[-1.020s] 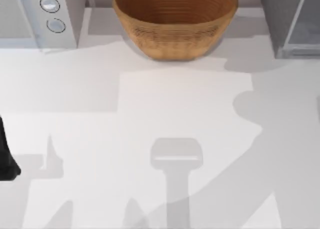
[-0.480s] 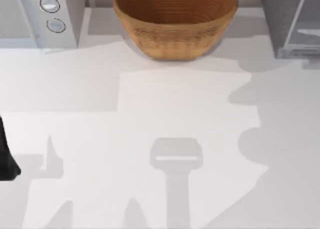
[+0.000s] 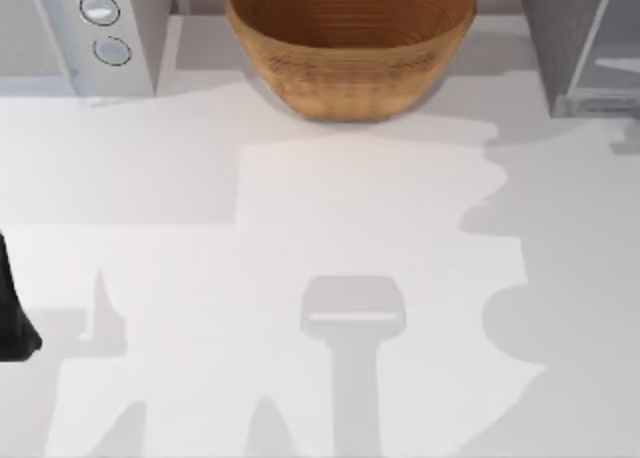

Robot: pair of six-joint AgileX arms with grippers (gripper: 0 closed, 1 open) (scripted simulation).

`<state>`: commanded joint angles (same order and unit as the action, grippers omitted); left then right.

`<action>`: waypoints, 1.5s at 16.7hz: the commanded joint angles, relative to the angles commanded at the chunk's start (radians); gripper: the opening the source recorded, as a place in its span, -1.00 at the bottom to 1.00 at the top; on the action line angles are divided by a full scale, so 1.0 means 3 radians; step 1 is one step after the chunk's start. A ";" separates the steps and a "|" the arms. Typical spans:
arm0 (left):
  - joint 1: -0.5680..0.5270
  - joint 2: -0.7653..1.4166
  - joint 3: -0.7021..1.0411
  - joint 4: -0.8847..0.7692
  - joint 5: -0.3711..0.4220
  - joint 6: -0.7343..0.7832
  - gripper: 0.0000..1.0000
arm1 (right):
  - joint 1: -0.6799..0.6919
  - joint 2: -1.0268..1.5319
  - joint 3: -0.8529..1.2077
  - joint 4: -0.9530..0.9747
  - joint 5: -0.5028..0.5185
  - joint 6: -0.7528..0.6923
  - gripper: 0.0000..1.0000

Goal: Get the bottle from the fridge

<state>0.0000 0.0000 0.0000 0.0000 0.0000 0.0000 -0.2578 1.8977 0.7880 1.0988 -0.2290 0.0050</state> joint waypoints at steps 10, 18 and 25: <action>0.0000 0.0000 0.0000 0.0000 0.0000 0.0000 1.00 | 0.0215 -0.1367 -0.0553 -0.0786 0.0150 -0.0018 -1.00; 0.0000 0.0000 0.0000 0.0000 0.0000 0.0000 1.00 | 0.0549 -0.4169 -0.1704 -0.2349 0.0461 -0.0006 -1.00; 0.0000 0.0000 0.0000 0.0000 0.0000 0.0000 1.00 | 0.0804 -0.6015 -0.2488 -0.3454 0.0710 -0.0011 -1.00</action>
<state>0.0000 0.0000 0.0000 0.0000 0.0000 0.0000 -0.0167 0.0933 0.0417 0.0626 -0.0160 0.0018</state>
